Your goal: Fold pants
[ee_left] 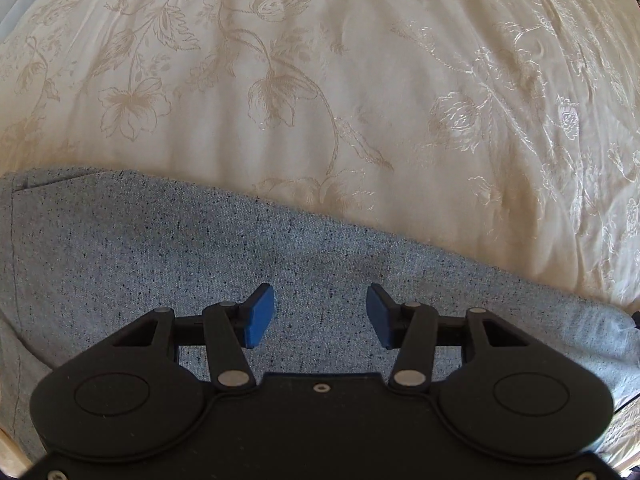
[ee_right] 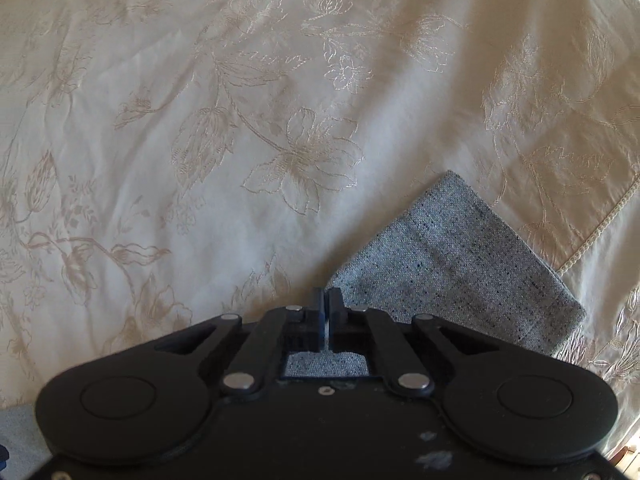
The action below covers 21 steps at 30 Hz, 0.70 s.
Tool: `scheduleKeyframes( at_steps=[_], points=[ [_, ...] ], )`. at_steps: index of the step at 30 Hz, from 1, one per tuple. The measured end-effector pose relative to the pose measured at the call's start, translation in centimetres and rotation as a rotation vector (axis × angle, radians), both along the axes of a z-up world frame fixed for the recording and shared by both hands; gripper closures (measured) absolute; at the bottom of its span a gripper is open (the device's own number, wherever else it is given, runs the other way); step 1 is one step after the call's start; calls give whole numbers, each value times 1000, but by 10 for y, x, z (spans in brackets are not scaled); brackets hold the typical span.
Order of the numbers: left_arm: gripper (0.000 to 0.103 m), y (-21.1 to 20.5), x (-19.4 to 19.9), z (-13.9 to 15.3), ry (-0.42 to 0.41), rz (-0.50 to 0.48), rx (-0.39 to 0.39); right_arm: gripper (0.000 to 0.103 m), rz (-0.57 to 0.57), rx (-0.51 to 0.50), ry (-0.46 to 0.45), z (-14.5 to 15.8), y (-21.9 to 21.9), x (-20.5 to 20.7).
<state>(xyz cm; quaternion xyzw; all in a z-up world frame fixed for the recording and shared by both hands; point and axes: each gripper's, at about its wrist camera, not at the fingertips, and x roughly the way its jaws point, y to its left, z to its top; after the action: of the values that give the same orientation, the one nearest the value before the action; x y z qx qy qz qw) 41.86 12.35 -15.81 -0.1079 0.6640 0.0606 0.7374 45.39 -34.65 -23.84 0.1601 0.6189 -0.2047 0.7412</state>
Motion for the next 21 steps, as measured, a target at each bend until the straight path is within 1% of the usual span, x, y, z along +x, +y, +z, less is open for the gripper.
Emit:
scheduleKeyframes(
  at_steps=[4,6,11,16,21],
  points=[
    [46,16,22,-4,21,54,-32,101,-19,26,-41,18,-6,-14],
    [46,23,33,-6,26,77,-25,101,-37,42,-57,29,-10,-19],
    [46,38,53,-16,57,118,-18,101,-88,84,-90,36,-18,-31],
    [46,37,57,-26,92,103,-4,101,-106,102,-111,50,-23,-54],
    [46,29,59,-37,122,84,-1,101,-116,102,-107,52,-19,-71]
  ],
)
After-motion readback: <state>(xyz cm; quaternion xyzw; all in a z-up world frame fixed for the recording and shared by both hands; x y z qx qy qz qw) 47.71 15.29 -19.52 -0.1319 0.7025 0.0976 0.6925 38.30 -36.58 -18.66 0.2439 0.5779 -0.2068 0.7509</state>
